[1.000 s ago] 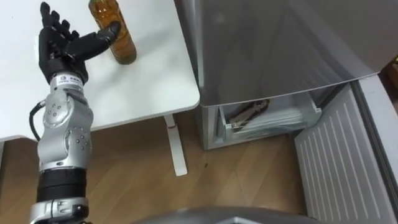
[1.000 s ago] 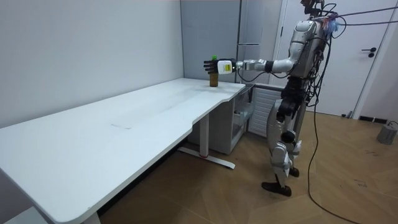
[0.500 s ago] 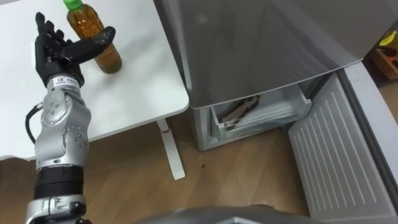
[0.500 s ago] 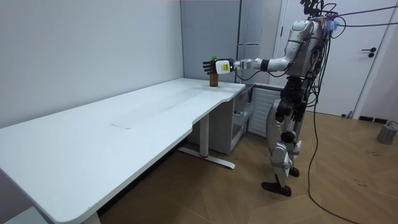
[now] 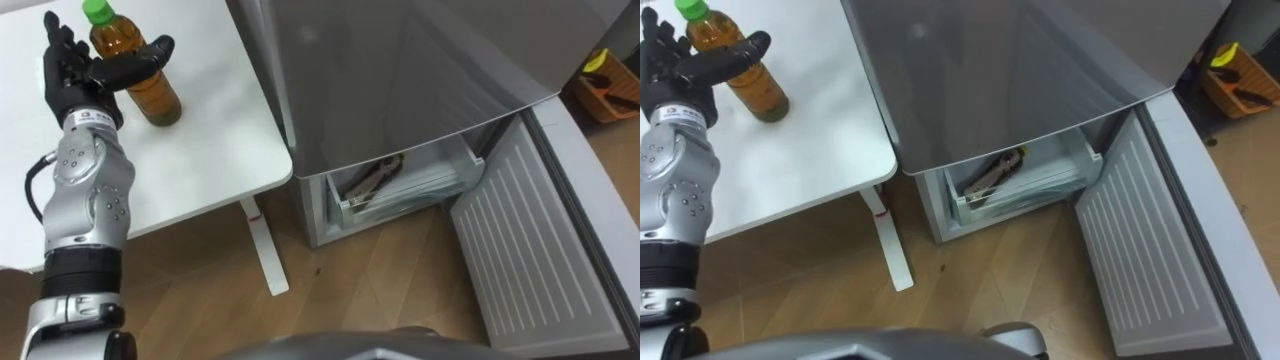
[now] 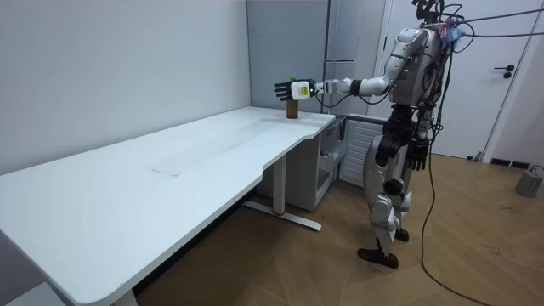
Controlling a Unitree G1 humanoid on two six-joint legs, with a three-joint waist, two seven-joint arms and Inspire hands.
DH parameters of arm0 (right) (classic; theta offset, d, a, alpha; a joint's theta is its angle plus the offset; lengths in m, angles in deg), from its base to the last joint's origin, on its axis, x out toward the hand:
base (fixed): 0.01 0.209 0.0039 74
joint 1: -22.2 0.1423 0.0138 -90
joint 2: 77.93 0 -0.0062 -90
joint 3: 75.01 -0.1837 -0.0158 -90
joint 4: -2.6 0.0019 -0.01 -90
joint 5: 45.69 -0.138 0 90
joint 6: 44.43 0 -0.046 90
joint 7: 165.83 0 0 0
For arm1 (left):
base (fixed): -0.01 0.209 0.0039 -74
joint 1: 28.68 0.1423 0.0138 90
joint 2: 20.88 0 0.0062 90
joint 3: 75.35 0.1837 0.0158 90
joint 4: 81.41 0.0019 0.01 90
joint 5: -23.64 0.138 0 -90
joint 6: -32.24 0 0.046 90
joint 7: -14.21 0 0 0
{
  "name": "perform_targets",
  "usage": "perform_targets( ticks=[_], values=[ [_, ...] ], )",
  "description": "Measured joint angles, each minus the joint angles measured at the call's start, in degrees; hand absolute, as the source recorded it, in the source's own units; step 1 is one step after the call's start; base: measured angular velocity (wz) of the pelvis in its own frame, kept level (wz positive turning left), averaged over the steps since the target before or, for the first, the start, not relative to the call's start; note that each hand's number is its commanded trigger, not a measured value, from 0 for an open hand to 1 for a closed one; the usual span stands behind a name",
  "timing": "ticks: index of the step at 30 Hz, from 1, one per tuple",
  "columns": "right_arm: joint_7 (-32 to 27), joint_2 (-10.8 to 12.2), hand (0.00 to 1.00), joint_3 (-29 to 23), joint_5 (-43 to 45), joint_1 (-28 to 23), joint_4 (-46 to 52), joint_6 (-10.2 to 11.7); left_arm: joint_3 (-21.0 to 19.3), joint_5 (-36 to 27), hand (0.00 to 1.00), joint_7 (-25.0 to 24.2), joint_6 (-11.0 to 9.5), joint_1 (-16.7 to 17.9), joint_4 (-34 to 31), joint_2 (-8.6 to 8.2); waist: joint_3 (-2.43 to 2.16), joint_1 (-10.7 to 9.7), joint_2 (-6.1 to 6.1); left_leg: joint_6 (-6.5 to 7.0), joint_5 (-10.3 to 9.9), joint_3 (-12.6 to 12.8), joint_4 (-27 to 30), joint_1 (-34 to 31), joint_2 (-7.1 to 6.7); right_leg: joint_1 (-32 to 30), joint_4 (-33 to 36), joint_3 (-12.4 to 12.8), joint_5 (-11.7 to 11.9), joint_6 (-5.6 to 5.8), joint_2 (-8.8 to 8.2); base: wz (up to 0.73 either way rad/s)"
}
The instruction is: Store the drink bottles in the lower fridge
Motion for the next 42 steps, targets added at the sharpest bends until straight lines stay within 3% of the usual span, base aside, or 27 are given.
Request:
perform_targets(
  ticks=[8, 14, 23, 29, 42],
  values=[
    [0.02, 0.04, 0.0, 0.0, 0.02, -0.03, 0.36, -0.84, 0.0, 1.21, 0.0, -0.56, 0.92, -0.34, 1.01, 0.99, -0.27, 0.05, 0.78, -0.12, -0.07, 0.6, 0.01, -0.06, 0.35, -0.43, 0.1, 0.49, 0.06, -0.1, 0.28, -0.04],
    [-0.02, -0.06, 0.0, -0.01, 0.01, -0.1, 0.47, -1.13, -0.03, 1.97, 0.0, -0.59, 1.91, -4.54, 8.93, 3.3, -0.13, 0.25, 1.72, -0.12, -0.07, 0.92, 0.03, 0.06, 0.36, -0.62, 0.46, 0.73, 0.06, -0.11, 0.3, -0.03],
    [-0.16, -0.09, 0.0, -1.07, -0.03, -0.38, 0.31, -1.17, -0.16, 2.18, 0.0, -2.2, 2.68, -5.24, 14.18, 3.35, -0.04, 0.14, 2.21, -0.11, -0.08, 1.06, 0.05, 0.1, 0.39, -0.95, 0.96, 0.86, 0.06, -0.11, 0.34, -0.01],
    [-0.12, -0.09, 0.0, -2.27, -0.02, -0.66, 0.31, -1.19, -2.19, 2.2, 0.0, -3.31, 3.39, -5.26, 15.02, 3.35, -0.14, 0.09, 2.36, -0.11, -0.08, 1.32, 0.07, 0.25, 0.39, -0.97, 1.0, 1.36, 0.06, -0.11, 0.36, -0.02],
    [-0.71, -0.1, 0.0, -2.99, -0.01, -1.27, 0.49, -1.19, -2.25, 1.96, 0.0, -4.56, 3.76, -5.37, 16.76, 3.48, -0.24, 0.08, 2.74, -0.1, -0.1, 1.41, 0.06, 0.23, 0.39, -1.11, 1.26, 1.99, 0.06, -0.11, 0.48, 0.0]
  ],
)
